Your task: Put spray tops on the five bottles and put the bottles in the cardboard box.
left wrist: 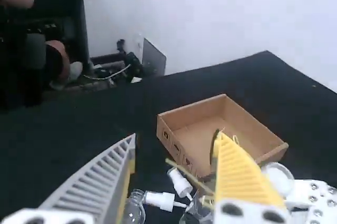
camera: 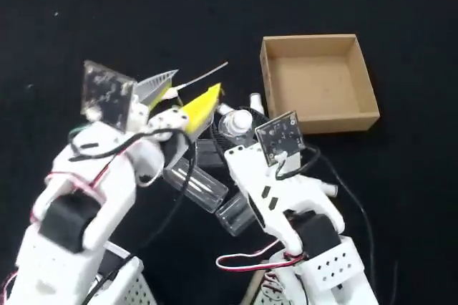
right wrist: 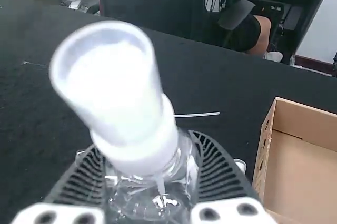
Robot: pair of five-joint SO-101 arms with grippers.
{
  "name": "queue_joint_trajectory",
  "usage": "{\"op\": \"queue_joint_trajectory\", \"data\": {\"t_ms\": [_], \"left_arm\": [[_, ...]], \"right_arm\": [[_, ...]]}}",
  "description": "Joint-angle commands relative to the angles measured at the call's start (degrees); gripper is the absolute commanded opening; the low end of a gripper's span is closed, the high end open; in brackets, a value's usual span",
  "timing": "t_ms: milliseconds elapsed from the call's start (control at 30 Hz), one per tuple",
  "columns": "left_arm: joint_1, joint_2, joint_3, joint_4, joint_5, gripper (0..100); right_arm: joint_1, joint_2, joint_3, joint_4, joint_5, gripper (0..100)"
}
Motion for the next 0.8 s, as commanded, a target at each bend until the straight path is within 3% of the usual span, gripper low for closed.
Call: {"op": "queue_joint_trajectory", "data": {"t_ms": [0, 200, 300, 433, 633, 767], "left_arm": [[-0.7, -5.3, -4.4, 5.2, -1.7, 23], [10.8, -7.2, -3.8, 13.5, -9.9, 23], [14.7, -6.9, -3.7, 13.5, -12.0, 23], [14.1, -3.2, -3.7, 10.1, -12.4, 23], [7.8, 7.0, -4.4, 2.8, -12.3, 23], [7.1, 9.3, -4.5, 2.5, -12.3, 23]], "right_arm": [[0.9, 0.5, -2.6, -1.7, -0.1, 1.0], [0.9, 0.7, -2.6, -1.7, -0.1, 1.0], [0.9, 0.7, -2.6, -1.6, -0.1, 1.0], [0.9, 0.7, -2.6, -1.4, -0.1, 1.0], [1.1, 0.7, -2.6, -1.5, -0.1, 1.0], [1.1, 0.8, -2.6, -1.6, 0.0, 1.0]]}}
